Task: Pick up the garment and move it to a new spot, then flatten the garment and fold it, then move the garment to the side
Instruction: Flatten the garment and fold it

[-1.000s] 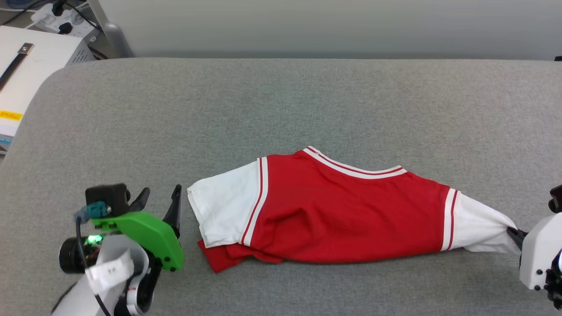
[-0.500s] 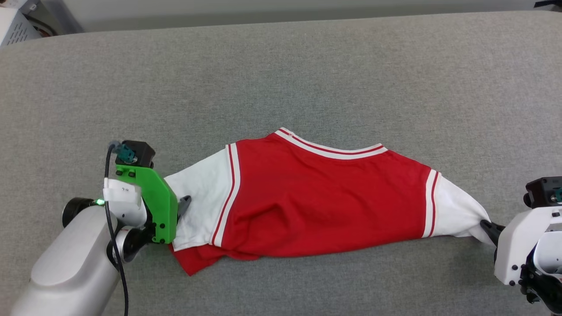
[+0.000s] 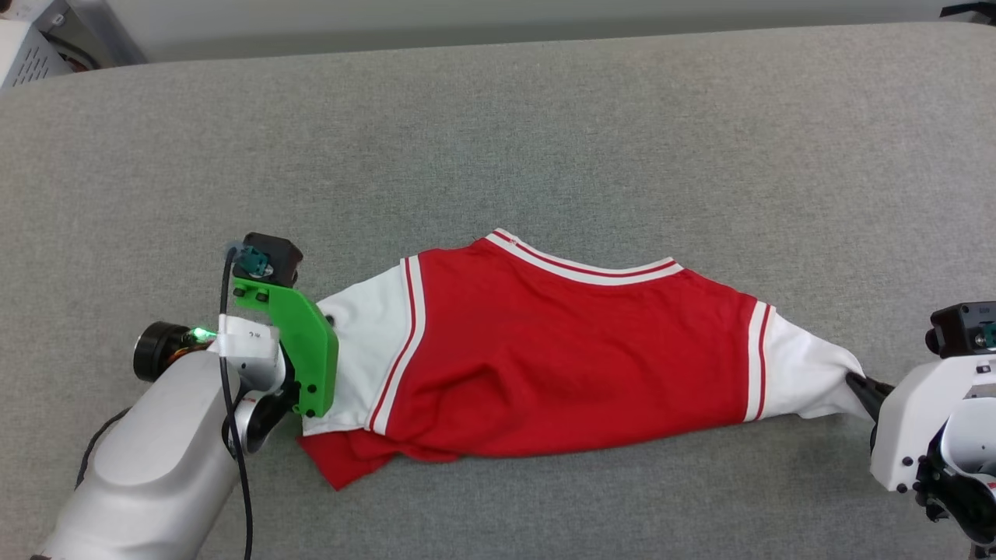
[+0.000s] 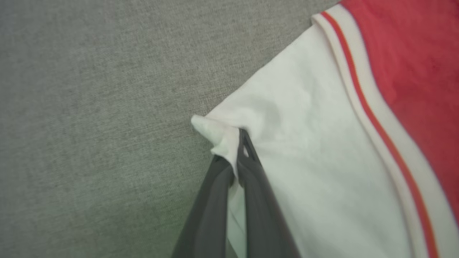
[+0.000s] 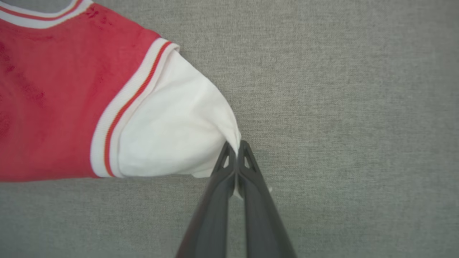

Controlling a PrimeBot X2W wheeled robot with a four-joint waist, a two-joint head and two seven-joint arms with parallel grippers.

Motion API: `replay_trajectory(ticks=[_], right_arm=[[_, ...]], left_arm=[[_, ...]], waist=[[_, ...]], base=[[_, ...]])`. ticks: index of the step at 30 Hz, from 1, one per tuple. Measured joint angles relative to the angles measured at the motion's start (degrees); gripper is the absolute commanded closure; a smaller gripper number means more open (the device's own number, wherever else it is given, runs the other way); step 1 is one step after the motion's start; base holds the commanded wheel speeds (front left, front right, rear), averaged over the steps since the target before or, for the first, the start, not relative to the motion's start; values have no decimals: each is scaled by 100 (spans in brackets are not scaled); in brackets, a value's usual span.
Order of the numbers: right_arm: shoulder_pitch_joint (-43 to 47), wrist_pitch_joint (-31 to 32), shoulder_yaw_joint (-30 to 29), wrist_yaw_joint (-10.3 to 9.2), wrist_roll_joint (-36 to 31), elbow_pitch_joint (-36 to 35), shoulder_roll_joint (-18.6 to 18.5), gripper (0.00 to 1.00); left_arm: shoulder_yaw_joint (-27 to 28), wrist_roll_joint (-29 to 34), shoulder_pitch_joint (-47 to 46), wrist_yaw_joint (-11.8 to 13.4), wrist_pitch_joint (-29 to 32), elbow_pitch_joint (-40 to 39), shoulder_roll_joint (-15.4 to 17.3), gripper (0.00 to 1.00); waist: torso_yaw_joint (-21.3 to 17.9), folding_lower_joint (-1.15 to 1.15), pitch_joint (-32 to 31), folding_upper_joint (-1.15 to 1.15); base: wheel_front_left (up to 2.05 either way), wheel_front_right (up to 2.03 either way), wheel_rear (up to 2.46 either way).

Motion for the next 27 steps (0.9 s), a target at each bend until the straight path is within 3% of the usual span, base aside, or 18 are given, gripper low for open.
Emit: replay_trajectory(ticks=[6, 11, 19, 27], right_arm=[[-479, -119, 54, 1, -43, 199, -190, 100], [-1160, -247, 133, 1, -42, 687, -426, 100], [-3263, -935, 417, 1, -29, 1745, -646, 100], [-5410, -2094, 469, 3, -343, 2797, -611, 100]], left_arm=[[164, 315, -362, 346, -581, -35, 33, 100], [272, 449, -937, 417, -932, 130, -11, 100], [471, 755, -2487, 314, -1792, 942, -183, 100], [645, 1084, -3916, 159, -2876, 1628, -147, 100]], waist=[[59, 0, -263, 0], [120, 0, -456, 0], [73, 0, -378, 0], [-43, 0, 40, 0]], base=[[0, 0, 0], [0, 0, 0], [0, 0, 0], [0, 0, 0]])
